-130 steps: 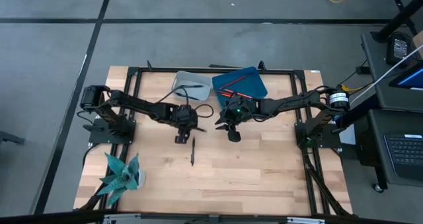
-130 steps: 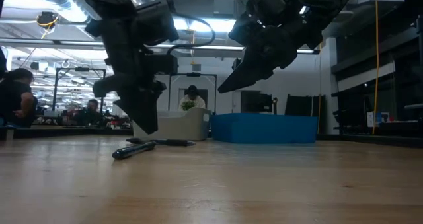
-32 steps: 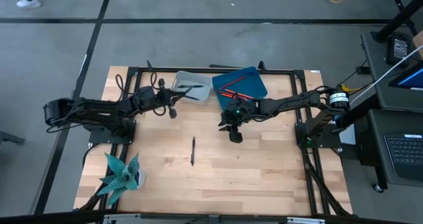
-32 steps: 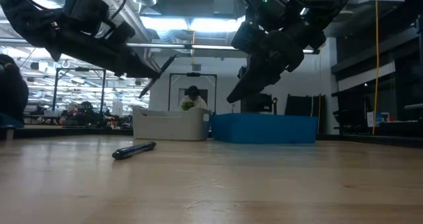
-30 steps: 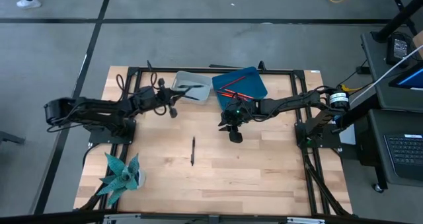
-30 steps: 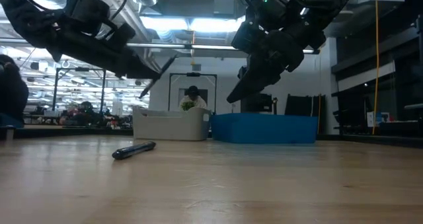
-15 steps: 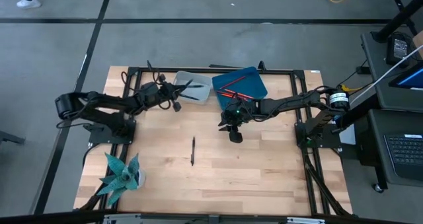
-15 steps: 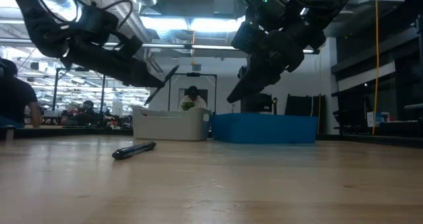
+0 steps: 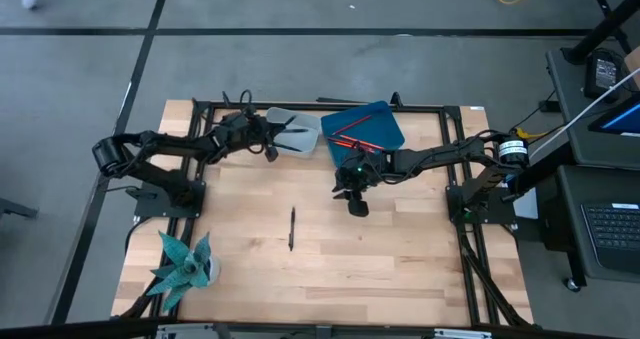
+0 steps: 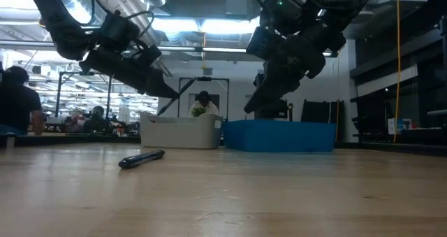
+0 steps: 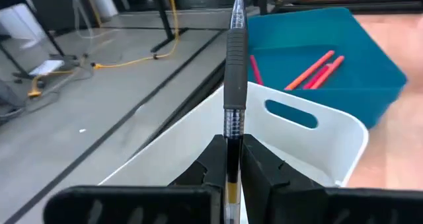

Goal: Sort pens & pencils
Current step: Put the black pen into the gray bin

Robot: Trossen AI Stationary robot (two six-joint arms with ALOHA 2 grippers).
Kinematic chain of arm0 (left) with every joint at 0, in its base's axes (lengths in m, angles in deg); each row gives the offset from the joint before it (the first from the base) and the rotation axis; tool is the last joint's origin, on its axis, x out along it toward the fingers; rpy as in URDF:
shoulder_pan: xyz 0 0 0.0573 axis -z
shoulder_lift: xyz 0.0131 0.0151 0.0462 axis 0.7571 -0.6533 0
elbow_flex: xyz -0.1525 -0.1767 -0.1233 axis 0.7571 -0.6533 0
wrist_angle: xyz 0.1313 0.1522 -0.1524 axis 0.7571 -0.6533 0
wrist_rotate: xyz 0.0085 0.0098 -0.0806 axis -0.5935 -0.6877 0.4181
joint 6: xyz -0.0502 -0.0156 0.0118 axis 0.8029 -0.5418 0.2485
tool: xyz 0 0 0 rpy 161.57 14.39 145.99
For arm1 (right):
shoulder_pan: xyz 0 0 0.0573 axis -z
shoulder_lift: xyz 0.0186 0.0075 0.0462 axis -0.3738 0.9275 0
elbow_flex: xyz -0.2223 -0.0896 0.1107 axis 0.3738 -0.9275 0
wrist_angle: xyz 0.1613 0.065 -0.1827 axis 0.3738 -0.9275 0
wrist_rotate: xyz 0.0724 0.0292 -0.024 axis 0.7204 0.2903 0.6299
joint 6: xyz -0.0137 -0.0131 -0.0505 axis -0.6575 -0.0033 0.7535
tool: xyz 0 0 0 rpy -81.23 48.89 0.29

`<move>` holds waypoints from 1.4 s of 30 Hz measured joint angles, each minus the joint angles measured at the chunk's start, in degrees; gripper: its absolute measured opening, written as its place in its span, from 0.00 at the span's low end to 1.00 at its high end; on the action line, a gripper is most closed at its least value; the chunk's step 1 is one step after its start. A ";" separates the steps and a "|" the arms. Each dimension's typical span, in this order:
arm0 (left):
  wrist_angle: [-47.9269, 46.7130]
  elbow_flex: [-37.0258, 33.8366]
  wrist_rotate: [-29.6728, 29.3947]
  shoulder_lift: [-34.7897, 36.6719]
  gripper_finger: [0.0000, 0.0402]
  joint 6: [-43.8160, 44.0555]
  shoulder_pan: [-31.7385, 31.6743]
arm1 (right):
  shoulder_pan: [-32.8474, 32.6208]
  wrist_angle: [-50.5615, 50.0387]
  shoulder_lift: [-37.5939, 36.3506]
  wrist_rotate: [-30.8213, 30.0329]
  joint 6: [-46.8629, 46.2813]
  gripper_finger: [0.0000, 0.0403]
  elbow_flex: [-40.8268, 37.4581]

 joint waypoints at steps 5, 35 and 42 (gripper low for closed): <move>-7.83 3.33 4.44 0.03 0.05 -1.53 -0.66 | 0.00 -0.24 0.00 0.00 0.35 0.26 0.00; -49.22 24.62 5.19 -14.29 0.04 -16.83 -4.21 | -0.01 -1.26 0.00 0.04 0.96 0.26 0.00; -48.61 24.62 5.18 -15.37 0.04 -18.03 -4.21 | 0.00 -1.25 0.00 0.02 1.01 0.26 0.00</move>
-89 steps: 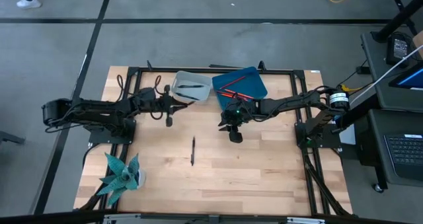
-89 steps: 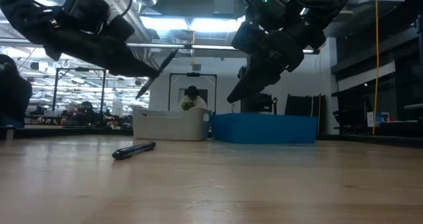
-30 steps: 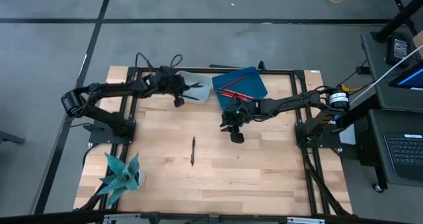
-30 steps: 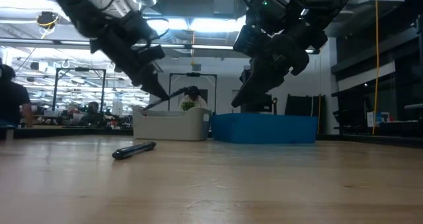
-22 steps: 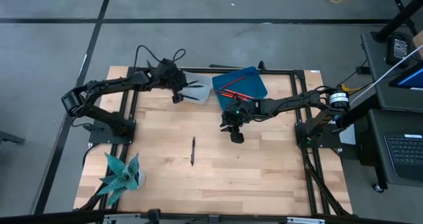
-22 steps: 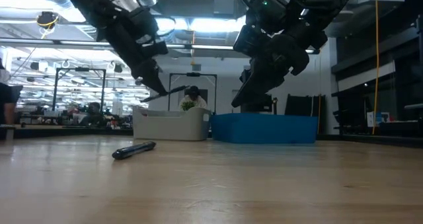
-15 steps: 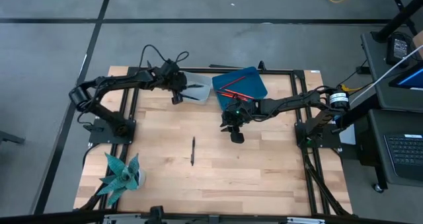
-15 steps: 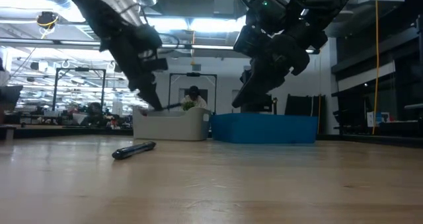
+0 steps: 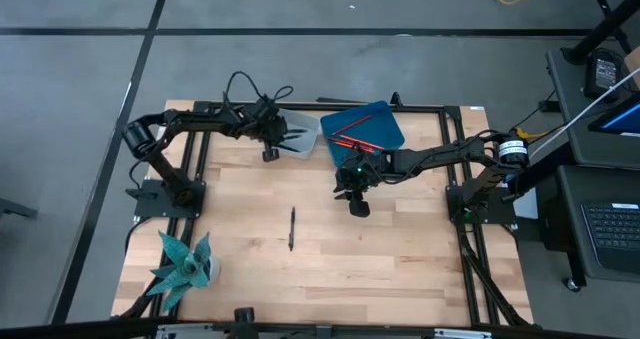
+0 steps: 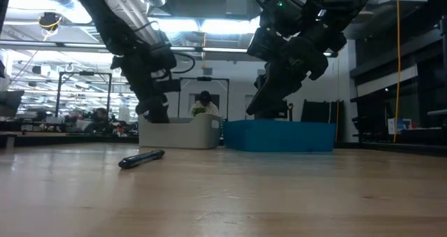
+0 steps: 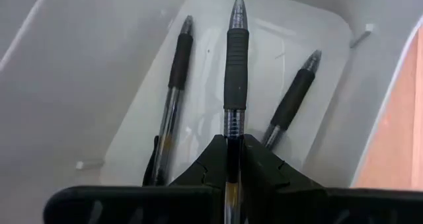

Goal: Sort pens & pencils
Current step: Put the black pen into the gray bin

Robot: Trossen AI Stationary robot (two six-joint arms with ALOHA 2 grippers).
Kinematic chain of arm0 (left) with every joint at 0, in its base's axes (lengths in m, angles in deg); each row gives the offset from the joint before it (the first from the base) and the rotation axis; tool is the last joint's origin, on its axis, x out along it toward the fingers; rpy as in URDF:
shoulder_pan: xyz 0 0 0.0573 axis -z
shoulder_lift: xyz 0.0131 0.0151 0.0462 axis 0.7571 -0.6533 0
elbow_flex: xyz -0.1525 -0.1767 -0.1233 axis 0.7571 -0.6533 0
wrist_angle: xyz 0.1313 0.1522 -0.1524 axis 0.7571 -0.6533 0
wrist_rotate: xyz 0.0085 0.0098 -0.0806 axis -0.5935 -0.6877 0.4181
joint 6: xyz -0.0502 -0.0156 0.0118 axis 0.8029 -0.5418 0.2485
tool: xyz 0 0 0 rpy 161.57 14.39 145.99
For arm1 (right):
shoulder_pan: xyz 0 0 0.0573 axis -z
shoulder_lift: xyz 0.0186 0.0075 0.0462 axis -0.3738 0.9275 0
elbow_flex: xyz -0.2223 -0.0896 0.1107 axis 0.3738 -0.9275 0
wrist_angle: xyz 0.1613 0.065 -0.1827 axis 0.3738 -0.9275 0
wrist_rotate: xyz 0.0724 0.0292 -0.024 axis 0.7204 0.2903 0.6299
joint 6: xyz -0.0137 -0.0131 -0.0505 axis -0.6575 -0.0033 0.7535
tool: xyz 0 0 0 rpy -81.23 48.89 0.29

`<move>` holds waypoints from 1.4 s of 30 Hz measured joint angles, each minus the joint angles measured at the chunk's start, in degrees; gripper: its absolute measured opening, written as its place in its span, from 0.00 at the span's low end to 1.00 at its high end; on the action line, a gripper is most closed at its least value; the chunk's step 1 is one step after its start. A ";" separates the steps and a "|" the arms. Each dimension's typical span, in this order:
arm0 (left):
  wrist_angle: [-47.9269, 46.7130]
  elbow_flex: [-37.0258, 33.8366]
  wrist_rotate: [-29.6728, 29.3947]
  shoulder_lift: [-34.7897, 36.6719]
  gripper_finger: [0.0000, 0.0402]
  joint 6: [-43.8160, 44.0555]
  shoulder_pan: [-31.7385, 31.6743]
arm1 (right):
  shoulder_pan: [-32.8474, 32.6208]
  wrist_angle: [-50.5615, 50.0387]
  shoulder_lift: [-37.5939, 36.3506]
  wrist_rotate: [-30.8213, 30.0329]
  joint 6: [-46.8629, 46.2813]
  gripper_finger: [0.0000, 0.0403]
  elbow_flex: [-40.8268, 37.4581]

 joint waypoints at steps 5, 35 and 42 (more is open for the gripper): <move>2.85 0.00 -2.04 0.56 0.14 0.55 0.04 | -0.01 0.00 0.00 0.00 0.01 0.26 0.00; -21.65 11.39 -1.88 8.40 0.25 16.35 12.27 | 0.15 -1.67 0.00 -0.46 -1.19 0.26 0.00; -23.42 10.97 -1.90 8.36 0.25 32.07 19.73 | 0.07 -2.29 0.00 -0.46 -3.02 0.26 -0.40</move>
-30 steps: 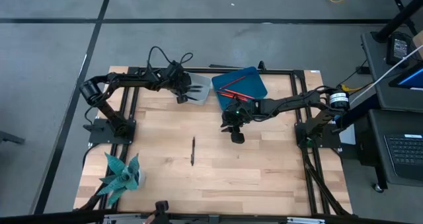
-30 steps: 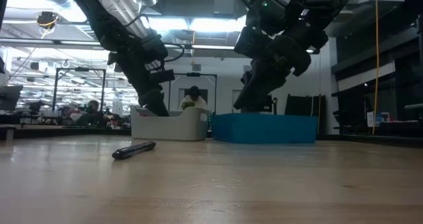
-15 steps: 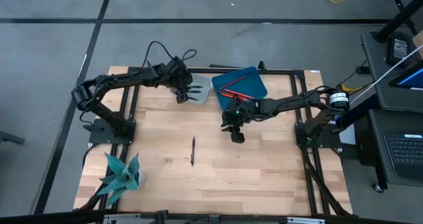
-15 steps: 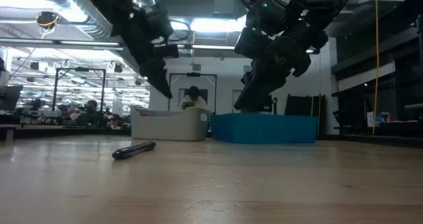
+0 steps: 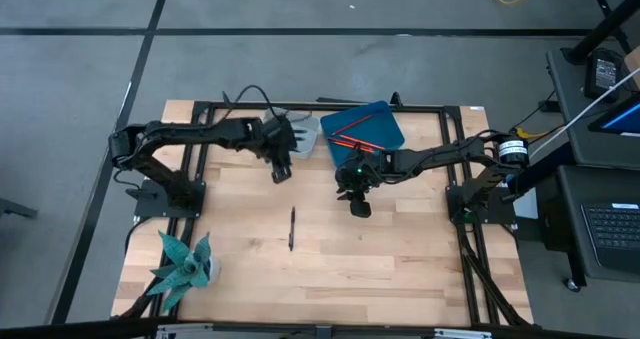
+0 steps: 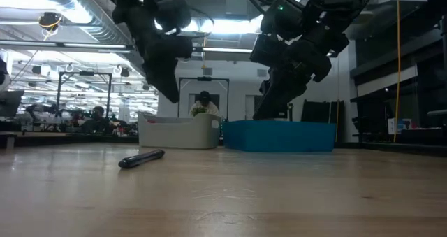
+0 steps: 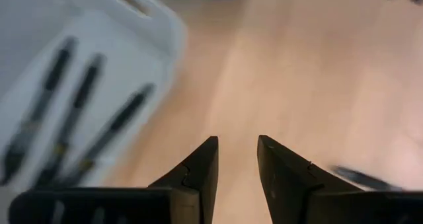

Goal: Sort pens & pencils
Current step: Put the black pen into the gray bin

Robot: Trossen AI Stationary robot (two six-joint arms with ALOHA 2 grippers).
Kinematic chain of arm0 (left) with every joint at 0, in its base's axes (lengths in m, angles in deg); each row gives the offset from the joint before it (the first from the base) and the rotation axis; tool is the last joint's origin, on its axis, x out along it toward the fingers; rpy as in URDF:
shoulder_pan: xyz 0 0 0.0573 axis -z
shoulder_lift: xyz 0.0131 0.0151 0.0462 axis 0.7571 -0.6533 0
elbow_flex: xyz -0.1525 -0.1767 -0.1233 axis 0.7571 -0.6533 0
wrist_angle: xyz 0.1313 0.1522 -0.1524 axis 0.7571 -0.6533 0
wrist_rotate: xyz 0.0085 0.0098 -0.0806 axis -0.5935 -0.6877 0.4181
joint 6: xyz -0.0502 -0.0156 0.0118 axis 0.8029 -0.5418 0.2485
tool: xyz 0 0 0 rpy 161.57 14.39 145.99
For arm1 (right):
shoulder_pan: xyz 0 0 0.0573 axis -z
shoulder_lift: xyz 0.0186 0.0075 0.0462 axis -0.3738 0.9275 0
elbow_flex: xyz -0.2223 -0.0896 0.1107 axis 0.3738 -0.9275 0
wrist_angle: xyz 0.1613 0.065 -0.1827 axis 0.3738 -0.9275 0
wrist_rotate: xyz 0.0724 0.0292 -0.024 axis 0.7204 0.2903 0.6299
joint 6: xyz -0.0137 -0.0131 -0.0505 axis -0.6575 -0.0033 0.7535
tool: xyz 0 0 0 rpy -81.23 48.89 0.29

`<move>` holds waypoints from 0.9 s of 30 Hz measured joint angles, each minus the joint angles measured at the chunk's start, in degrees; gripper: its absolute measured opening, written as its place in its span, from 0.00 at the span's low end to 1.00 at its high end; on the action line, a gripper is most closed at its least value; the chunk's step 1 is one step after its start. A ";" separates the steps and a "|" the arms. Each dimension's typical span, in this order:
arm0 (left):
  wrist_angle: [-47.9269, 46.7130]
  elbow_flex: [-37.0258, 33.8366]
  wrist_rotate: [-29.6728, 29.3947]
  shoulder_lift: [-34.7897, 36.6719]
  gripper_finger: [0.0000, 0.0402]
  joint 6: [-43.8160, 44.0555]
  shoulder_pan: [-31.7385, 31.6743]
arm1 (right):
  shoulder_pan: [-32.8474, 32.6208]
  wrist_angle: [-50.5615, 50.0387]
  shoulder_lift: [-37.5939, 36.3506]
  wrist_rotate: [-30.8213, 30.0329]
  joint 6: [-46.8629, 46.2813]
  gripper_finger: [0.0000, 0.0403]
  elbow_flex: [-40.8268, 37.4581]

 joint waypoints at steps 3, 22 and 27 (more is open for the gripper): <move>-2.04 0.00 0.00 0.00 0.25 1.77 3.88 | 0.01 -0.35 0.00 0.00 0.07 0.26 -0.17; 0.70 -5.11 -18.21 -0.02 0.20 35.03 32.38 | -4.34 -0.68 0.00 -0.02 -3.02 0.26 -0.17; 7.43 -7.82 -18.46 -0.09 0.20 44.71 36.17 | -6.18 -0.66 0.00 -0.04 -3.64 0.26 -0.17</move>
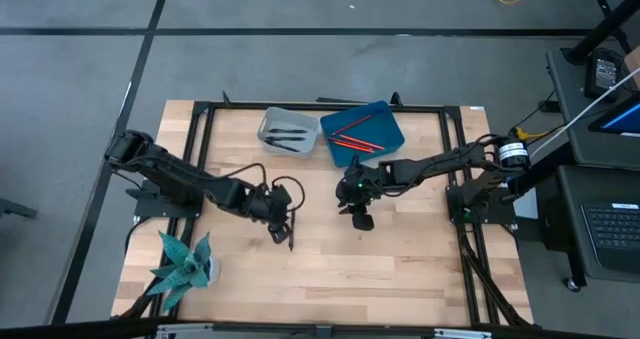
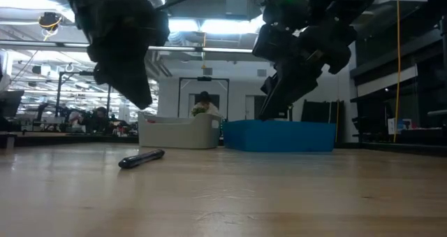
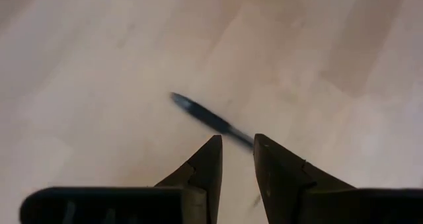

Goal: Sort pens & pencils
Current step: Put the black pen into the gray bin

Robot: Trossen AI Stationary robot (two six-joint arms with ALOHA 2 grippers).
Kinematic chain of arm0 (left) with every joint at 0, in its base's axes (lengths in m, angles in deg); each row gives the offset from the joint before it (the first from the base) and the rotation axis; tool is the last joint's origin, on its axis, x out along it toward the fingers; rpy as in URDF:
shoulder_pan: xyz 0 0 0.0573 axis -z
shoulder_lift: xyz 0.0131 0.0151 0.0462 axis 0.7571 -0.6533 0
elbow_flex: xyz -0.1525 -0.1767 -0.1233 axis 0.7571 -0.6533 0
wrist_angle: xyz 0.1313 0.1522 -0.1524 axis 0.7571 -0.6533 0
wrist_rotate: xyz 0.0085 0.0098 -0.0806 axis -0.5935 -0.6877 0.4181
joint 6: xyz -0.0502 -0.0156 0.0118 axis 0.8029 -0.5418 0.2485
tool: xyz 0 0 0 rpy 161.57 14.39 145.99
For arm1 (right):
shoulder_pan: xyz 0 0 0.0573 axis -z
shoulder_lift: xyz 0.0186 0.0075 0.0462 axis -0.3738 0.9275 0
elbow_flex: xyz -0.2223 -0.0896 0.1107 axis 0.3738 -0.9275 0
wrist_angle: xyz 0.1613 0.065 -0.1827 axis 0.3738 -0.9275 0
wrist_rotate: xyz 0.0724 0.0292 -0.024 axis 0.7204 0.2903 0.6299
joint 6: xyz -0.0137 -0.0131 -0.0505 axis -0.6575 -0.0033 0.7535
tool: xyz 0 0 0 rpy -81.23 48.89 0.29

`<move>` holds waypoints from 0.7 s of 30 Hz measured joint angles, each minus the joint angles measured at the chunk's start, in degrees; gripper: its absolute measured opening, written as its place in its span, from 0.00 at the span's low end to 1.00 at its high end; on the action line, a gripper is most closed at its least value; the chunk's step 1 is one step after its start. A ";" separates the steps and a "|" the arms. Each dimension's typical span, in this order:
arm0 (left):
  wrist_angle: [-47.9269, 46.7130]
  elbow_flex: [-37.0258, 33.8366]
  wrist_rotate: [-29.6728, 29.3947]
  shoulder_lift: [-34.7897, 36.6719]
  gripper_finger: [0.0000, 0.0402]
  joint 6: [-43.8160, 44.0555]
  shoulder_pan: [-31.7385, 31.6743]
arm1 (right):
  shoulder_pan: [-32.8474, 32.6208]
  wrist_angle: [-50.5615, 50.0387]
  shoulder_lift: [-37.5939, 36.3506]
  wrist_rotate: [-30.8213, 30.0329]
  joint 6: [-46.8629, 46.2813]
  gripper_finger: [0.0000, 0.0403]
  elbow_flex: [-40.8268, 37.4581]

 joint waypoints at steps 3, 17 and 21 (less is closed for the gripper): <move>1.90 -0.50 -0.03 -0.94 0.20 4.13 1.39 | -0.74 0.02 0.00 0.00 -1.22 0.26 0.00; 8.01 -0.46 -1.25 -8.78 0.20 8.09 3.02 | -5.74 2.94 0.00 -0.09 -5.59 0.26 0.00; 7.80 -0.50 -1.22 -9.09 0.20 9.41 3.02 | -7.67 3.30 0.00 -0.39 -7.03 0.26 0.00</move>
